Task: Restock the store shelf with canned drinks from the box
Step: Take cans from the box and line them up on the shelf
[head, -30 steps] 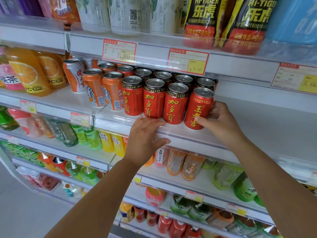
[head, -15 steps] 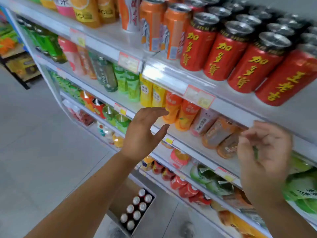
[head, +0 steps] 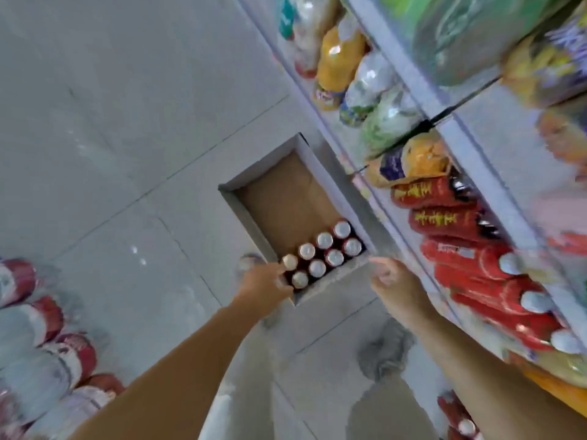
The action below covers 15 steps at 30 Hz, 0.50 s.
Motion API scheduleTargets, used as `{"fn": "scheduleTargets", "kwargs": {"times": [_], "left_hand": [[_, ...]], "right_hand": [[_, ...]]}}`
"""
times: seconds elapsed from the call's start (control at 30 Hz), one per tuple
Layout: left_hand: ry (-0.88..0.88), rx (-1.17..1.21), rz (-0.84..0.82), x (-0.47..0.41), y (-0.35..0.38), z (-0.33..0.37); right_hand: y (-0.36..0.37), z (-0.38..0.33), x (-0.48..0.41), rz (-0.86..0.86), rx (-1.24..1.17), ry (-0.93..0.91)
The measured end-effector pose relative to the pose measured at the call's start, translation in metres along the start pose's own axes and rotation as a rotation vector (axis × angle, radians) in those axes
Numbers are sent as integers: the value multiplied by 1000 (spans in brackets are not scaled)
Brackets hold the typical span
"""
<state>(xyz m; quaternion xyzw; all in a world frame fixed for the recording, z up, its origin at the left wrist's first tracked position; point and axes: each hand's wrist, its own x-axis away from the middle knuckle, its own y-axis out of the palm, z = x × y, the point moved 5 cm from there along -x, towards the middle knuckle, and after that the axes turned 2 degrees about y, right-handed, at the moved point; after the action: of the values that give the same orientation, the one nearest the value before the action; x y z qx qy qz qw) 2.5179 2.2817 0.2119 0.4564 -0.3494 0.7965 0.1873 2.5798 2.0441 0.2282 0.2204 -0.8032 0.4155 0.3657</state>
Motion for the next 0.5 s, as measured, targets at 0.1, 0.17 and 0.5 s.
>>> {"fn": "scheduleTargets", "kwargs": {"times": [0.1,0.17,0.5], "left_hand": [[-22,11,-35,-82,41,-39],[0,81,-6,-136,64,-57],[105,64,58,-282,153,-85]], "right_hand": [[60,23,-87,-37,82,-12],[95,34,-143,-41,211,-140],[186,79,-284,-48,793,-512]]}}
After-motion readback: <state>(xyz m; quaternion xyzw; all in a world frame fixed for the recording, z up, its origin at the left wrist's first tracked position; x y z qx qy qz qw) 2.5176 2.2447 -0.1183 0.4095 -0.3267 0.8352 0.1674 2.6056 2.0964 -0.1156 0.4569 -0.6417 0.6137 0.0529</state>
